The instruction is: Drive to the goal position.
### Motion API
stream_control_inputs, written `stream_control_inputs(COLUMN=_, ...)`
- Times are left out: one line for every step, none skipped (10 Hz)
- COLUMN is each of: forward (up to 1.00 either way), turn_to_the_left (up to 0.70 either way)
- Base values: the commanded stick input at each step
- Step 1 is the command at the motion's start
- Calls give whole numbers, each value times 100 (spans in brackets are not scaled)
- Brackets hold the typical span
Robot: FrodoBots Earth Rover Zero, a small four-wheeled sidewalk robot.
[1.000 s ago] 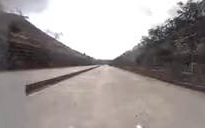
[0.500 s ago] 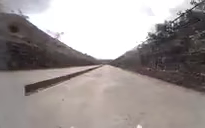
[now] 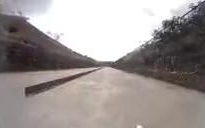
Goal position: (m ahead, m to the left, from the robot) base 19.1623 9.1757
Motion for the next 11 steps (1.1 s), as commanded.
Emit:
stream_control_inputs(forward=100, turn_to_the_left=0)
stream_control_inputs(forward=100, turn_to_the_left=0)
stream_control_inputs(forward=100, turn_to_the_left=0)
stream_control_inputs(forward=100, turn_to_the_left=0)
stream_control_inputs(forward=100, turn_to_the_left=0)
stream_control_inputs(forward=100, turn_to_the_left=0)
stream_control_inputs(forward=100, turn_to_the_left=0)
stream_control_inputs(forward=100, turn_to_the_left=0)
stream_control_inputs(forward=100, turn_to_the_left=0)
stream_control_inputs(forward=100, turn_to_the_left=0)
stream_control_inputs(forward=100, turn_to_the_left=0)
